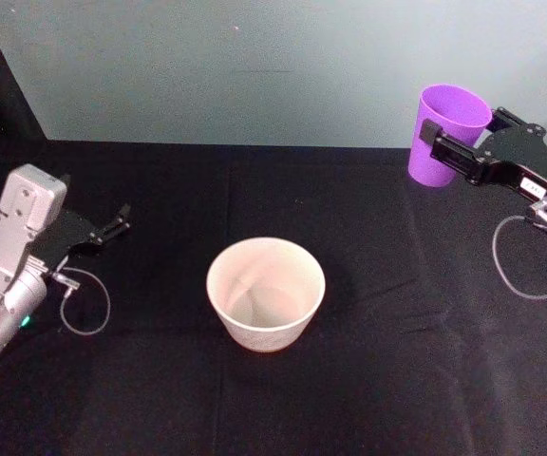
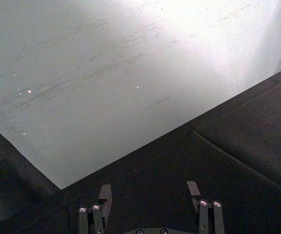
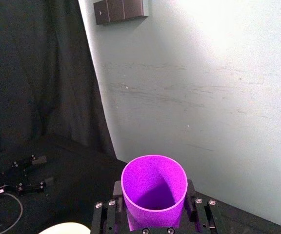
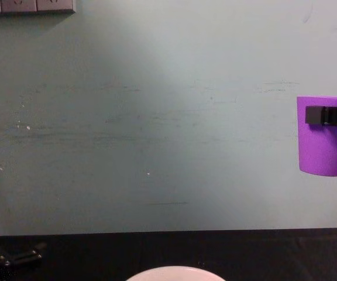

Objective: Pick up the cup and pour the mung beans from the cup into the bowl.

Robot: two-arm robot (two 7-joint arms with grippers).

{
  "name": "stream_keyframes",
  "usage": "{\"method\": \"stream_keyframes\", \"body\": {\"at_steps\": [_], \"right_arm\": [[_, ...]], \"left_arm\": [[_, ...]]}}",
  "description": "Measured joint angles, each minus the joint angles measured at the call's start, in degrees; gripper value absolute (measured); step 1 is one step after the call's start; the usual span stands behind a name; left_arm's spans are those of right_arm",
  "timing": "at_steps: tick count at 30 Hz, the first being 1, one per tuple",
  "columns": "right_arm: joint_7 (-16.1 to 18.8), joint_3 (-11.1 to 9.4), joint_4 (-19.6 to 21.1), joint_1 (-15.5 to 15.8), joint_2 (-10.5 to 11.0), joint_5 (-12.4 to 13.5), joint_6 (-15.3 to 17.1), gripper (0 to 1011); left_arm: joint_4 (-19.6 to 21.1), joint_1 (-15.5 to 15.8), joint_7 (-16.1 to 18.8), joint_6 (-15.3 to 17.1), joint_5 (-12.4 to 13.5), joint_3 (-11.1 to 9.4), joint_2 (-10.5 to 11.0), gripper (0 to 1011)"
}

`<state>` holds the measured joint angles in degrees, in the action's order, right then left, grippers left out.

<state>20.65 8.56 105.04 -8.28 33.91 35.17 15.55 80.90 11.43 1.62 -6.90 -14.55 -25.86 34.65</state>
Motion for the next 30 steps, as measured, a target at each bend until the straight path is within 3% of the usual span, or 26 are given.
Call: {"method": "stream_keyframes", "body": {"at_steps": [30], "right_arm": [[0.0,0.0,0.0,0.0,0.0,0.0,0.0,729]], "left_arm": [[0.0,0.0,0.0,0.0,0.0,0.0,0.0,1000]]}}
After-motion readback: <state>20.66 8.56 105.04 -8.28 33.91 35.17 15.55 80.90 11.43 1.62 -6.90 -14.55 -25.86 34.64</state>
